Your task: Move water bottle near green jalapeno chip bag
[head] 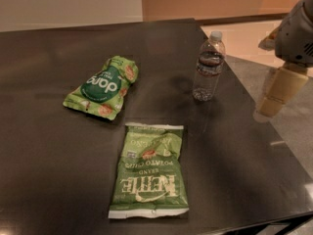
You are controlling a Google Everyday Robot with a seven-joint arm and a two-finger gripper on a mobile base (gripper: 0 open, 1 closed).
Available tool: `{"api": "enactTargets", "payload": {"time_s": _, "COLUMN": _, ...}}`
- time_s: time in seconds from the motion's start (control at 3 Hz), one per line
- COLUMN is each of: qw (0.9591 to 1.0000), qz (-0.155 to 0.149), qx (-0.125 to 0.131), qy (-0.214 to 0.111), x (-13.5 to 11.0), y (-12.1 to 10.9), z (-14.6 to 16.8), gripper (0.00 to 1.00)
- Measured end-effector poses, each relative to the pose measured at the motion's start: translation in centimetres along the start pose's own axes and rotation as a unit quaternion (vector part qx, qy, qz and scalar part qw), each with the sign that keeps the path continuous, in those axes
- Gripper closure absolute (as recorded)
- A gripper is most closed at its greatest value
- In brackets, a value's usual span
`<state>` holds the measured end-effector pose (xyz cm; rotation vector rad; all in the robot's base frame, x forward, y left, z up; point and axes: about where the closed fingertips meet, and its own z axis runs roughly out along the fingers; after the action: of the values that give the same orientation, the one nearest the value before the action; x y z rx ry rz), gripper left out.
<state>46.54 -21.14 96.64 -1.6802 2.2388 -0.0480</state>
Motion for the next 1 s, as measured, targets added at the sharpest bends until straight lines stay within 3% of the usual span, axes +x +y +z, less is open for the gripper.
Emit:
{"api": "enactTargets", "payload": {"time_s": 0.67, "qw": 0.9978, "qz": 0.045, "qx": -0.002, "qy": -0.048, "x": -2.2, "y": -6.1, "z": 4.8, "gripper": 0.00}}
{"api": "enactTargets", "payload": {"time_s": 1.0, "qw": 0.9953, "qz": 0.060, "qx": 0.000, "qy": -0.076, "x": -3.3, "y": -8.0, "z": 6.2, "gripper": 0.00}}
